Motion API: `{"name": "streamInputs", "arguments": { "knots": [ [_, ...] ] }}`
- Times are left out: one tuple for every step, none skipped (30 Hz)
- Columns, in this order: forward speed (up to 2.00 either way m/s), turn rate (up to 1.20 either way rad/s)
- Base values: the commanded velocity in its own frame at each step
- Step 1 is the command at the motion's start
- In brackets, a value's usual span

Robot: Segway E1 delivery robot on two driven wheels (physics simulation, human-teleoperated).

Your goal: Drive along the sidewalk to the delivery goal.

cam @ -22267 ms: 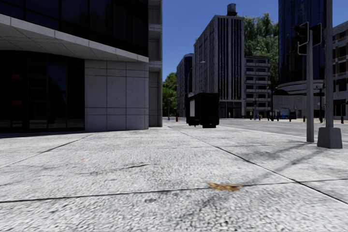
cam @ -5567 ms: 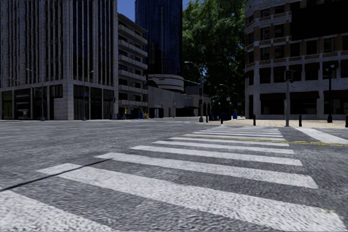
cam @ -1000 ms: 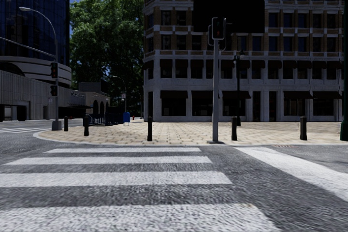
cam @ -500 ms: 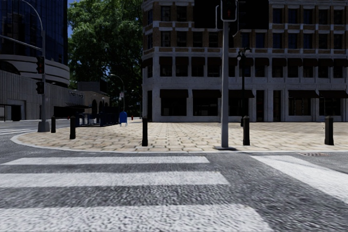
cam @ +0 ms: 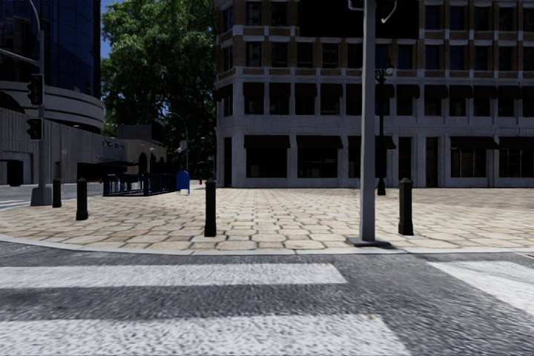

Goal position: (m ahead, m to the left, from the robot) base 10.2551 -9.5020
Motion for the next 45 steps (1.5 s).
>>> {"name": "streamInputs", "arguments": {
  "knots": [
    [2.0,0.0],
    [2.0,0.0],
    [2.0,0.0],
    [2.0,0.0],
    [2.0,0.0],
    [2.0,0.0],
    [2.0,0.0],
    [2.0,0.0],
    [2.0,0.0],
    [2.0,0.0],
    [2.0,0.0],
    [2.0,0.0],
    [2.0,0.0],
    [2.0,0.0],
    [2.0,0.0],
    [2.0,0.0],
    [2.0,0.0],
    [2.0,0.0],
    [2.0,0.0],
    [2.0,0.0],
    [2.0,0.0],
    [2.0,0.0],
    [2.0,0.0],
    [2.0,0.0],
    [2.0,0.0],
    [2.0,0.0],
    [2.0,0.0],
    [2.0,0.0],
    [2.0,0.0],
    [1.88,0.0],
    [1.88,0.0],
    [1.63,0.0],
    [1.42,0.0],
    [1.3,0.0],
    [1.3,0.0],
    [1.25,-0.05],
    [1.14,-0.21],
    [1.14,-0.21],
    [1.08,-0.29],
    [1.06,-0.36],
    [1.06,-0.36],
    [1.06,-0.4],
    [1.05,-0.48],
    [1.05,-0.54],
    [1.05,-0.54]
  ]
}}
